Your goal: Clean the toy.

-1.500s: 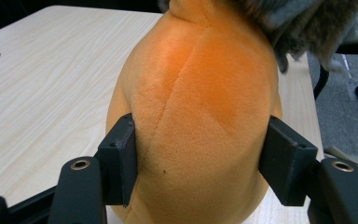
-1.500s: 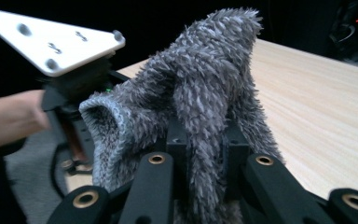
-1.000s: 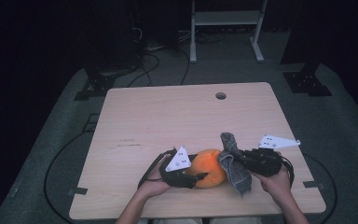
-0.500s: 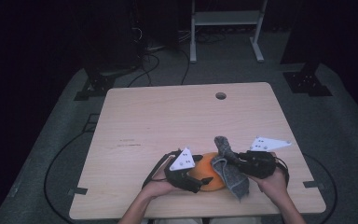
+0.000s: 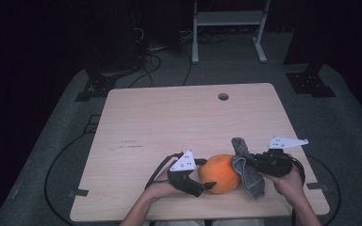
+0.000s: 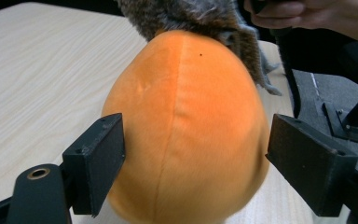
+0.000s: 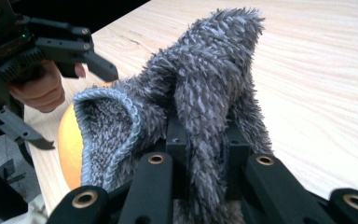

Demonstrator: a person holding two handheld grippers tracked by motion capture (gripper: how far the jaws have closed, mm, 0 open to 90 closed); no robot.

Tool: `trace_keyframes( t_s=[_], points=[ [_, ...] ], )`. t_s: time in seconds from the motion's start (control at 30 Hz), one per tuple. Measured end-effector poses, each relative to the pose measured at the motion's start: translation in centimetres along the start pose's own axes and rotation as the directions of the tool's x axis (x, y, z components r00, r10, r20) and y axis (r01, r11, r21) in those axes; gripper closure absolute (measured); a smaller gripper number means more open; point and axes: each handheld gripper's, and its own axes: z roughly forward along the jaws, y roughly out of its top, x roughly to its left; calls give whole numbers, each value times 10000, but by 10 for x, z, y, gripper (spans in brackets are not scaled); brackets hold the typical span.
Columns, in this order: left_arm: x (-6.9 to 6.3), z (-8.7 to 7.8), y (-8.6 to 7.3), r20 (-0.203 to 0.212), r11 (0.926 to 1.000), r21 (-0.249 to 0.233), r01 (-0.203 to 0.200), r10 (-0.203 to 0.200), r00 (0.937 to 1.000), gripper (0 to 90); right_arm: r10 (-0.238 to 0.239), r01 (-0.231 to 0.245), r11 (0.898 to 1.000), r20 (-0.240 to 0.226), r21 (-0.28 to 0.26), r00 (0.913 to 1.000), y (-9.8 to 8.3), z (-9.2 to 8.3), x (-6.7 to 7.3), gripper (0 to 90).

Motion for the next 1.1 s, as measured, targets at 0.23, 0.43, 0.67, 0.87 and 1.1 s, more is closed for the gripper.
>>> trace_keyframes(
  t_s=[0.23,0.43,0.67,0.87,1.1],
  points=[
    [0,8,-6,-78,9991,432,43,-40,10000,225,-225,225,9997,17,15,9997,4,-5,5,772],
    [-8,10,-3,-197,9980,451,-452,461,9987,310,-1264,1258,9919,-356,-184,9913,21,-7,35,773],
    [-8,12,-3,-257,9993,155,-339,343,9991,322,191,-193,9998,-190,-59,9996,-3,-6,-6,772],
    [-7,7,3,-301,9989,-450,113,-127,9995,343,-121,123,9992,75,-369,9999,5,-15,2,774],
    [-10,-13,21,-725,9979,-400,-501,472,9963,365,-959,888,9917,-751,-930,9926,25,-14,39,774]
  ],
)
